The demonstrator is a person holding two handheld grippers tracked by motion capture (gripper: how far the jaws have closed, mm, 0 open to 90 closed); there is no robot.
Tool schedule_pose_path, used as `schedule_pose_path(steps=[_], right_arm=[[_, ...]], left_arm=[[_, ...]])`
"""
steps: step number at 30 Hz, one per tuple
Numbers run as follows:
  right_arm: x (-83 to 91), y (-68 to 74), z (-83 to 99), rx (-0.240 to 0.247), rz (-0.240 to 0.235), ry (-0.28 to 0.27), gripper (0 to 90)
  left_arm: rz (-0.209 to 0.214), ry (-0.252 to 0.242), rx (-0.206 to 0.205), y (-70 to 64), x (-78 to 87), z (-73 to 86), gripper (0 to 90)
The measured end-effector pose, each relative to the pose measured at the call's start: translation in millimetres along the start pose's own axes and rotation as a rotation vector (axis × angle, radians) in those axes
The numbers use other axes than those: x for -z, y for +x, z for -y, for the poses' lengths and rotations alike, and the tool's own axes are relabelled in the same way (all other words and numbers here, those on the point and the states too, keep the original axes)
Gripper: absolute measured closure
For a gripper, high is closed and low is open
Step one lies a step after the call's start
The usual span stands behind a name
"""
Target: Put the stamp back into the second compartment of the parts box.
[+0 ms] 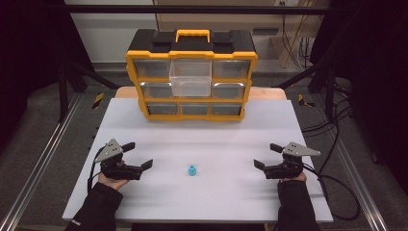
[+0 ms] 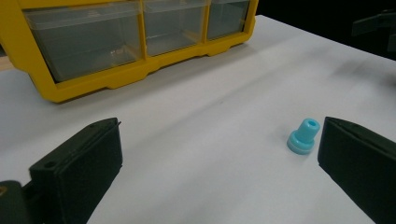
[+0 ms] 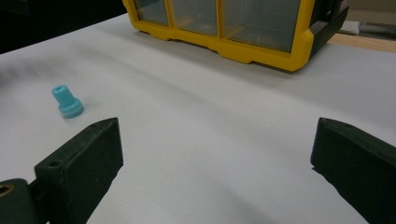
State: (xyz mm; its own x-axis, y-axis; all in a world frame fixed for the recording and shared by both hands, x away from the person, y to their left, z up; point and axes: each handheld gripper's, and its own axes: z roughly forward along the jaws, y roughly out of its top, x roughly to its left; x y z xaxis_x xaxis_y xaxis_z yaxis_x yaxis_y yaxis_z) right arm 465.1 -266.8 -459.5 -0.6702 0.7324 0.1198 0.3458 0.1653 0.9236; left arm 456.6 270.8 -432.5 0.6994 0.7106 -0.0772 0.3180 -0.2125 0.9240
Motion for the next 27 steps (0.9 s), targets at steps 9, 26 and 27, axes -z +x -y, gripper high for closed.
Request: schedule_pose_path(steps=[9,26,27], right_arm=[[-0.2,0.6,-0.2,0.004,-0.003,0.003,2.7],[-0.3,0.7,-0.1,0.010,-0.003,0.005,2.7],[-0.3,0.7,-0.1,0.008,-0.002,0.005,2.7]], left_arm=[[0.010,0.012,-0.008,-6.9,-5.6,-2.6,0.0],[0.024,0.029,-0.013,-16.5,-14.7,-6.0,0.0],[0.023,0.029,-0.013,-17.1,-15.5,-6.1,0.0]])
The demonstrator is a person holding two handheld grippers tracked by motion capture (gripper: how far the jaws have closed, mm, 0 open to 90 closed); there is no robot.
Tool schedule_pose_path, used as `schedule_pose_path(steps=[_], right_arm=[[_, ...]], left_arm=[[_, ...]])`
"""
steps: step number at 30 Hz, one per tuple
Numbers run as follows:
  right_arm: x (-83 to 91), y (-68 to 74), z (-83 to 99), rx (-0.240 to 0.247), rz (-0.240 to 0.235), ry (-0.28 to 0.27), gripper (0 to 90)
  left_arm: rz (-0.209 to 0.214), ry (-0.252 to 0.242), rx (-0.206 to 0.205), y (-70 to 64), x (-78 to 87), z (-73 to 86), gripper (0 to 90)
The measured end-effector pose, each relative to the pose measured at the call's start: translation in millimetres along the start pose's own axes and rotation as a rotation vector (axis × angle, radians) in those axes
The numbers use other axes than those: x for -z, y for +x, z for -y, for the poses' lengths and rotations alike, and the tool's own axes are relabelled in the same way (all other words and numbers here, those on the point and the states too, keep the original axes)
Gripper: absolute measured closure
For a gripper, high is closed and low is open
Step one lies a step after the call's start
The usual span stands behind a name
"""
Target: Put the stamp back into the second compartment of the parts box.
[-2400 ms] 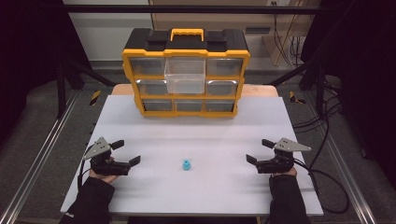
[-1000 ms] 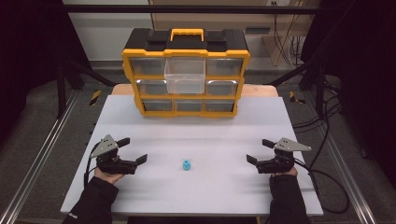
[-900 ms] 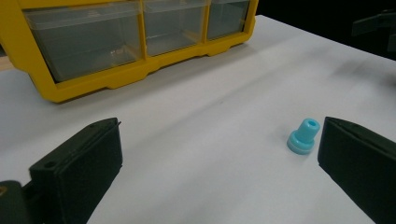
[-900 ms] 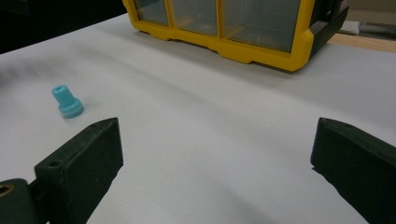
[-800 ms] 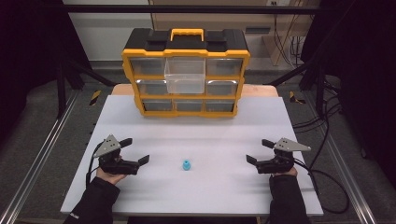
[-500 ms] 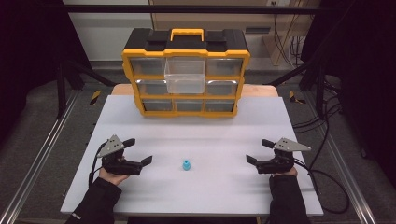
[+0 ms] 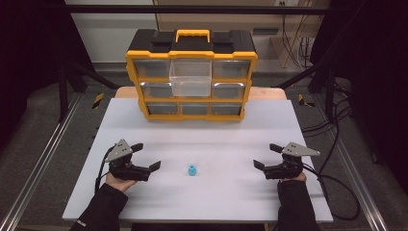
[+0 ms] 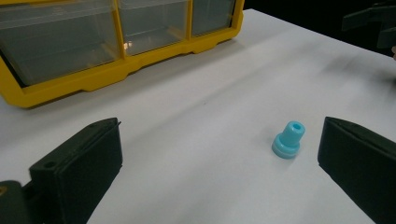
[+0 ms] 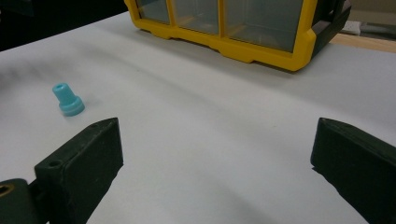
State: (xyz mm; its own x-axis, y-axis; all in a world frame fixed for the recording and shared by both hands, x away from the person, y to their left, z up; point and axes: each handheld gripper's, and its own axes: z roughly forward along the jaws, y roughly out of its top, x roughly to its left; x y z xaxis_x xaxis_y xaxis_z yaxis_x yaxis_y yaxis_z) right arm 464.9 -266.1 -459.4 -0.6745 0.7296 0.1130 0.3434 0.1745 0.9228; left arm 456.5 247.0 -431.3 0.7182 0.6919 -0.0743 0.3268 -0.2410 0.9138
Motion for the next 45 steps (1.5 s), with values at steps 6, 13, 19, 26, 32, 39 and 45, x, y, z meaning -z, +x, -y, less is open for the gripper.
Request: schedule_pose_path(steps=[6,13,19,26,32,39,45], right_arm=[[-0.3,0.3,0.1,0.002,0.002,0.002,2.7],[-0.3,0.5,0.2,0.005,0.000,0.003,2.7],[-0.3,0.5,0.2,0.006,0.000,0.003,2.7],[-0.3,0.7,0.1,0.006,0.000,0.003,2.7],[0.0,0.7,0.0,0.007,0.002,0.004,2.7],[0.1,0.7,0.0,0.008,0.003,0.005,2.7],[-0.2,0.7,0.0,0.009,0.002,0.005,2.7]], left_arm=[[0.003,0.007,0.002,-2.9,-3.6,-1.3,0.0],[0.006,0.012,0.003,-6.8,-7.5,-3.6,0.0],[0.013,0.019,0.001,-10.7,-11.0,-6.2,0.0],[0.017,0.021,-0.005,-16.0,-14.2,-14.0,0.0],[0.024,0.033,-0.006,-20.4,-20.0,-19.7,0.0],[0.020,0.063,-0.008,-23.7,-29.1,-22.3,0.0],[0.023,0.078,-0.010,-27.2,-36.0,-24.8,0.0]])
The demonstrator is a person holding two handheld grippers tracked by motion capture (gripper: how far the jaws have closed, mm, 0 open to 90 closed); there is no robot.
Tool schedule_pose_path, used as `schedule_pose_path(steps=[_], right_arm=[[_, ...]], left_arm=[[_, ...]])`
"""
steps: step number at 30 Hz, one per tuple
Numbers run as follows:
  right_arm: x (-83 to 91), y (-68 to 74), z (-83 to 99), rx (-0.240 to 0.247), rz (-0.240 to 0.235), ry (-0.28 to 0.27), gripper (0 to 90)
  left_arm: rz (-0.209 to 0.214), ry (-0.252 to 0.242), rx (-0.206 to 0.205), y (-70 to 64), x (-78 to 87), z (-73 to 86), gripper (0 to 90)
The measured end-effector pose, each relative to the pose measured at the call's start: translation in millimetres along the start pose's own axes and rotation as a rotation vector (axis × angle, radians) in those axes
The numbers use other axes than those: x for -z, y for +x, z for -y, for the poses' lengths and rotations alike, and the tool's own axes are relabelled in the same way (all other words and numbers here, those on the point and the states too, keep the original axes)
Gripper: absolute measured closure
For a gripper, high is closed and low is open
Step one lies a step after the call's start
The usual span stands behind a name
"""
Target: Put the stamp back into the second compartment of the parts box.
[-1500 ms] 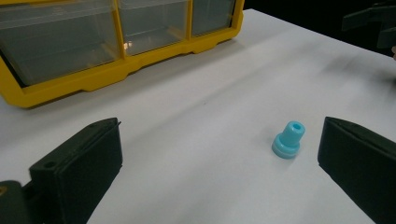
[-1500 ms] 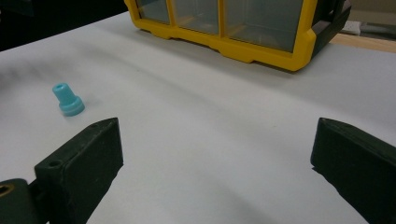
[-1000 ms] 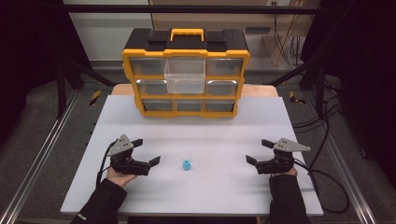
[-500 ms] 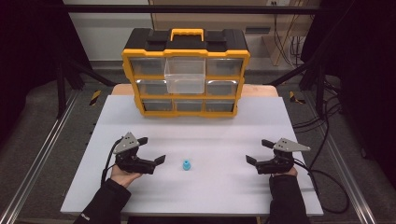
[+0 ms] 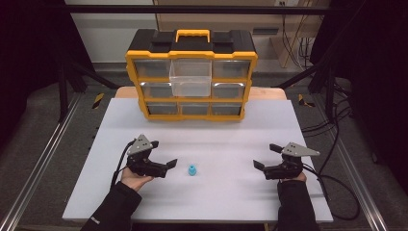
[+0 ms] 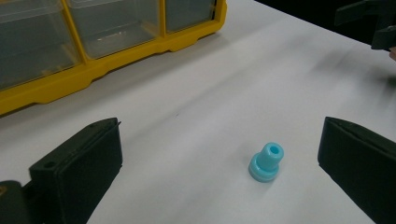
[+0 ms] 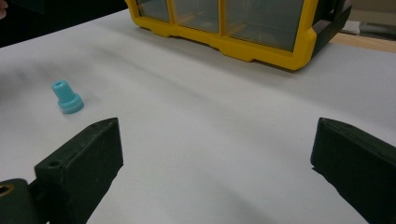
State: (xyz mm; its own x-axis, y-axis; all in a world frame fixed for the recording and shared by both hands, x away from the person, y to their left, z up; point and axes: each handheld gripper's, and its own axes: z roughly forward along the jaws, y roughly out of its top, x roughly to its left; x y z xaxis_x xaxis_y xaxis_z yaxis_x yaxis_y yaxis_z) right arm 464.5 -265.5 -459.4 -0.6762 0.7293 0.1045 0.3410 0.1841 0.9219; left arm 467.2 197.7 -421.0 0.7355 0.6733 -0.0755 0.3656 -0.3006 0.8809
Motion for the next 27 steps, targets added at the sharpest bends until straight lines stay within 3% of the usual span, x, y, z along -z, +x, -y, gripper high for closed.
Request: schedule_pose_path(steps=[8,17,27], right_arm=[[0.0,-0.1,0.0,0.000,0.000,0.001,2.7],[-0.4,-0.1,0.3,0.001,-0.001,0.004,2.7],[-0.5,-0.1,0.4,0.003,-0.001,0.005,2.7]], left_arm=[[-0.006,0.019,-0.010,-6.2,-9.8,-3.6,0.0],[-0.004,0.029,0.006,-13.0,-22.0,-5.0,0.0],[0.006,0.083,0.003,-18.7,-33.5,1.3,0.0]])
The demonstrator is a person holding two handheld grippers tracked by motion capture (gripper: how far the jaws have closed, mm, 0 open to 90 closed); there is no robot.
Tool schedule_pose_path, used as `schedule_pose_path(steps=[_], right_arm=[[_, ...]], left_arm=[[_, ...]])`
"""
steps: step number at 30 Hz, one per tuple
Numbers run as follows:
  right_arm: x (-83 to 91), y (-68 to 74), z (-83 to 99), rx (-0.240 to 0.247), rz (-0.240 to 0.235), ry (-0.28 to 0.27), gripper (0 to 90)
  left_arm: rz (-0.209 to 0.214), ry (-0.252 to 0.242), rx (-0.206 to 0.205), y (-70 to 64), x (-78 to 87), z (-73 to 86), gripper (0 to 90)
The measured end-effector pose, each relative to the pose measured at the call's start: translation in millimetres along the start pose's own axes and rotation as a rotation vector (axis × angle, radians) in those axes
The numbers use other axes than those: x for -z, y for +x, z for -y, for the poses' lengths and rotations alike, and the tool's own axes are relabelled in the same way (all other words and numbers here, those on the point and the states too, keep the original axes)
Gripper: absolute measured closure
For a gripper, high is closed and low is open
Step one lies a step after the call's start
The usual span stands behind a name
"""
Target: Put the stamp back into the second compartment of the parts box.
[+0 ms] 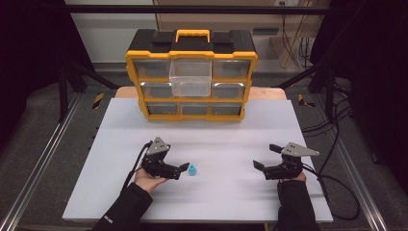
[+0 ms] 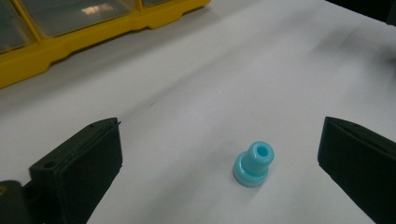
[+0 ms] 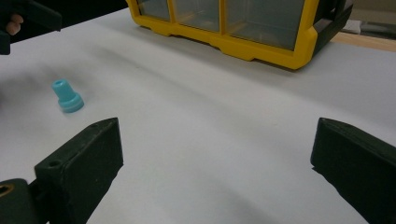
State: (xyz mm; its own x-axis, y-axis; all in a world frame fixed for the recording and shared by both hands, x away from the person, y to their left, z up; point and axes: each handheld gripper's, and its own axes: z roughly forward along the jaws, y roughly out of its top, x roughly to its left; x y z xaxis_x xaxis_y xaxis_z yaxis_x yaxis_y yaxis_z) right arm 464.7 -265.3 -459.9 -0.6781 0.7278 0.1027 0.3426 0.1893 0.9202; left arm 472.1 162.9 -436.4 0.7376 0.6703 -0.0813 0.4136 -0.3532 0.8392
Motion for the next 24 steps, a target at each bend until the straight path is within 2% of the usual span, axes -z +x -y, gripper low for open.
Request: schedule_pose_path(steps=[12,24], right_arm=[[-0.7,0.5,0.3,-0.003,-0.003,0.005,2.7],[-1.0,0.2,0.5,0.000,-0.003,0.007,2.7]], left_arm=[[0.018,0.046,-0.022,-11.6,-12.1,3.2,0.0],[0.025,0.066,-0.014,-15.7,-17.9,4.4,0.8]])
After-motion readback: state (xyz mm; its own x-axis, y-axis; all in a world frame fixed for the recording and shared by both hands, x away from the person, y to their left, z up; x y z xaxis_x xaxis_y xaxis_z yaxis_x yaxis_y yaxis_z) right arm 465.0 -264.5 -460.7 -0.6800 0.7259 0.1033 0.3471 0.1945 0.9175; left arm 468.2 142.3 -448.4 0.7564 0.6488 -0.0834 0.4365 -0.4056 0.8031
